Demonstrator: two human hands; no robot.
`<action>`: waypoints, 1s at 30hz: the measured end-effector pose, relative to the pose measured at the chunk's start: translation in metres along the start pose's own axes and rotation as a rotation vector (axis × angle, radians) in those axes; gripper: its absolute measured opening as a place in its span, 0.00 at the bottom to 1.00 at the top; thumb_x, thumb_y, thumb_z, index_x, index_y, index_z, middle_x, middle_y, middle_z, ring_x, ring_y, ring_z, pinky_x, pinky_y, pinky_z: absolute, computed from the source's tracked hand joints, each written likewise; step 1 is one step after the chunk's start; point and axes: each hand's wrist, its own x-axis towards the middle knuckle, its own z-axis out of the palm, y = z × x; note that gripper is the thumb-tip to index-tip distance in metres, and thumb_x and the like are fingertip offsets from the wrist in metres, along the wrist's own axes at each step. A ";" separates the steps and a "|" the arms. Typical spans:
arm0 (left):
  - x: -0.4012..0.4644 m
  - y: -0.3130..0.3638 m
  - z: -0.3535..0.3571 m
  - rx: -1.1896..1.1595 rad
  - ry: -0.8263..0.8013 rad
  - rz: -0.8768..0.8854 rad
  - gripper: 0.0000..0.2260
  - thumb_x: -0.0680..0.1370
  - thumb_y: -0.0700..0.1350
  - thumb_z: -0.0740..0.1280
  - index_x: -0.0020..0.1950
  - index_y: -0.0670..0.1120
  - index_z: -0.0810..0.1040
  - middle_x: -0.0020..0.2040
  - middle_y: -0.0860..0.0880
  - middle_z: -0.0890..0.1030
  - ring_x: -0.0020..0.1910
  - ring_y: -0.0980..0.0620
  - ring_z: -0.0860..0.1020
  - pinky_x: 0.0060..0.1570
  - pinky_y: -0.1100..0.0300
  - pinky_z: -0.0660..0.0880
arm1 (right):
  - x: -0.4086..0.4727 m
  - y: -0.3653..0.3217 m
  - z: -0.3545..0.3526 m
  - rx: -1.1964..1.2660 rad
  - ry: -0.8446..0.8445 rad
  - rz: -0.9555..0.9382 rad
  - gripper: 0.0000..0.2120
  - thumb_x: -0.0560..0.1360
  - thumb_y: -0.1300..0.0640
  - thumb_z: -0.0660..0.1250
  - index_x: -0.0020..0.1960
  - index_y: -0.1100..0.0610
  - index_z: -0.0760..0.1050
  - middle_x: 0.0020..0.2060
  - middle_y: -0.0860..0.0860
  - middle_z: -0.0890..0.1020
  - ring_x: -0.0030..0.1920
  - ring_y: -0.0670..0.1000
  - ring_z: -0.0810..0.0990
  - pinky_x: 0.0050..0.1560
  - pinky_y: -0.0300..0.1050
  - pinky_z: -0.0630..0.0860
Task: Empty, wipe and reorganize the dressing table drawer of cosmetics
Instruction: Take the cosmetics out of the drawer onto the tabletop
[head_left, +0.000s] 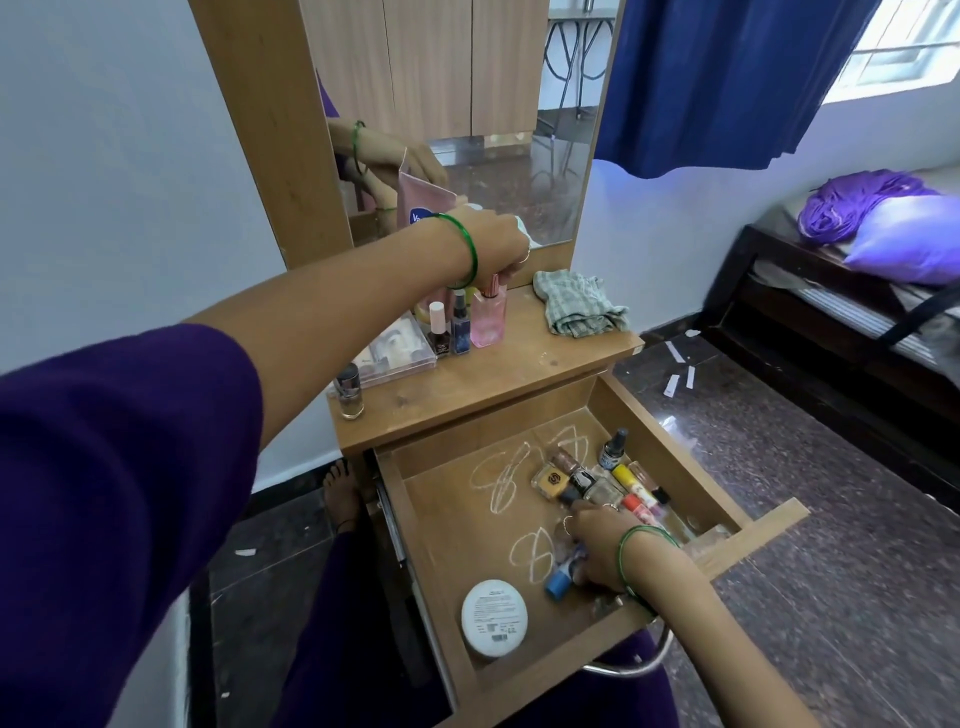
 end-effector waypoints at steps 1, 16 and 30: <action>0.000 0.000 -0.001 0.003 -0.005 -0.006 0.08 0.74 0.40 0.68 0.52 0.47 0.81 0.52 0.47 0.77 0.48 0.43 0.78 0.38 0.57 0.67 | 0.000 0.000 0.000 0.006 -0.002 0.001 0.20 0.75 0.55 0.66 0.65 0.58 0.68 0.62 0.54 0.73 0.61 0.54 0.74 0.59 0.46 0.71; -0.012 0.012 -0.003 0.164 -0.025 -0.026 0.12 0.77 0.38 0.64 0.59 0.46 0.77 0.59 0.45 0.75 0.55 0.43 0.76 0.41 0.55 0.62 | -0.004 -0.002 -0.005 0.040 0.024 -0.007 0.16 0.76 0.53 0.64 0.62 0.56 0.70 0.62 0.53 0.73 0.61 0.55 0.73 0.61 0.49 0.72; -0.099 0.127 0.055 -0.156 -0.386 0.331 0.20 0.76 0.49 0.67 0.68 0.49 0.69 0.64 0.47 0.73 0.61 0.47 0.73 0.51 0.58 0.69 | -0.003 0.003 0.002 0.168 0.241 -0.003 0.08 0.77 0.57 0.63 0.55 0.57 0.72 0.54 0.55 0.77 0.53 0.55 0.77 0.55 0.48 0.75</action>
